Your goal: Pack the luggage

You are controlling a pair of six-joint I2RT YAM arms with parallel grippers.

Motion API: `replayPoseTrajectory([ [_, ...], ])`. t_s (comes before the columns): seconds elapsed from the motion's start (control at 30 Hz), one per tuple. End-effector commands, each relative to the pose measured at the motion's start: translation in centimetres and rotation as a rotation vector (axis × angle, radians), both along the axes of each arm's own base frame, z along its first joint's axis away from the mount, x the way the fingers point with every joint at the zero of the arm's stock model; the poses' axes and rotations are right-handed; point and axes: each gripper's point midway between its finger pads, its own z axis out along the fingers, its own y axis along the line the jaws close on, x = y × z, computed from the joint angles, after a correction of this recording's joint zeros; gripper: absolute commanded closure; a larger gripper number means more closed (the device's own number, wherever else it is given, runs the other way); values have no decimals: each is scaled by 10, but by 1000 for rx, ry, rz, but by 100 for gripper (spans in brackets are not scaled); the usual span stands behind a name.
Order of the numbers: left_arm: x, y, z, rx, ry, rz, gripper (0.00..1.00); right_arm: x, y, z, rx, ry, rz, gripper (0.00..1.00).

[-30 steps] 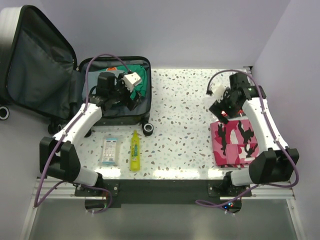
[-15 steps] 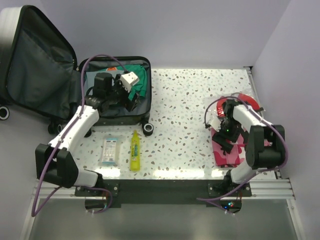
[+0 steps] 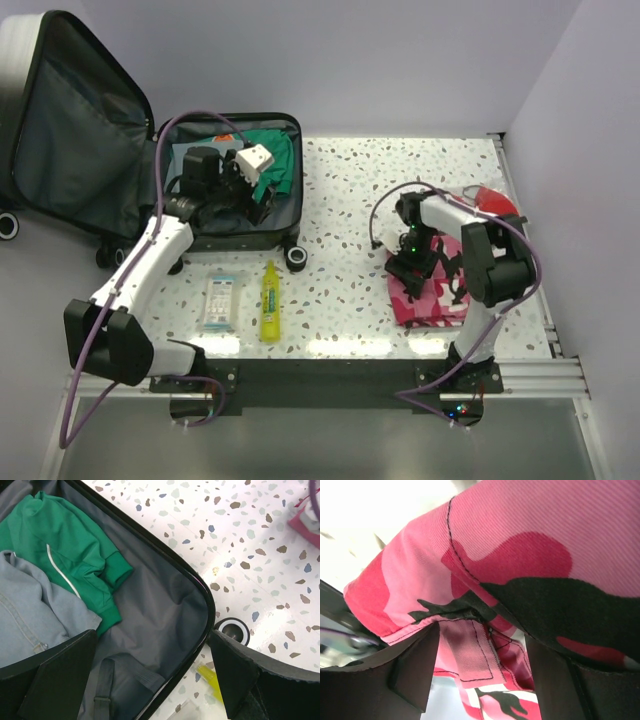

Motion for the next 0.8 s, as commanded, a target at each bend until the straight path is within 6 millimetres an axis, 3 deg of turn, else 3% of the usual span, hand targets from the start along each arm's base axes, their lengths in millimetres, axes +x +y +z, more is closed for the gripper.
replayPoseTrajectory([
  [0.0,-5,2,13,-35,2,24,0,38,89,-16,303,-72,-92,28],
  [0.17,-14,0,9,-52,24,12,0,75,149,-9,416,-102,-127,28],
  [0.23,-17,-3,7,-60,31,1,0,82,161,-4,439,-115,-116,28],
  [0.37,-21,-11,1,-84,48,-25,0,86,183,27,545,-127,-95,27],
  [0.43,-22,-18,-3,-97,62,-38,0,80,186,57,607,-158,-63,26],
  [0.47,-23,-25,-7,-103,76,-52,0,75,185,65,621,-165,-59,24],
  [0.5,-24,-33,-8,-120,87,-62,0,71,184,92,661,-223,-52,23],
  [0.6,-35,-63,-17,-142,124,-118,0,66,164,120,687,-275,-170,16],
  [0.67,-47,-91,-24,-137,152,-170,0,70,133,139,683,-331,-342,13],
  [0.77,-61,-122,-36,-129,189,-194,0,68,83,140,588,-366,-529,6],
])
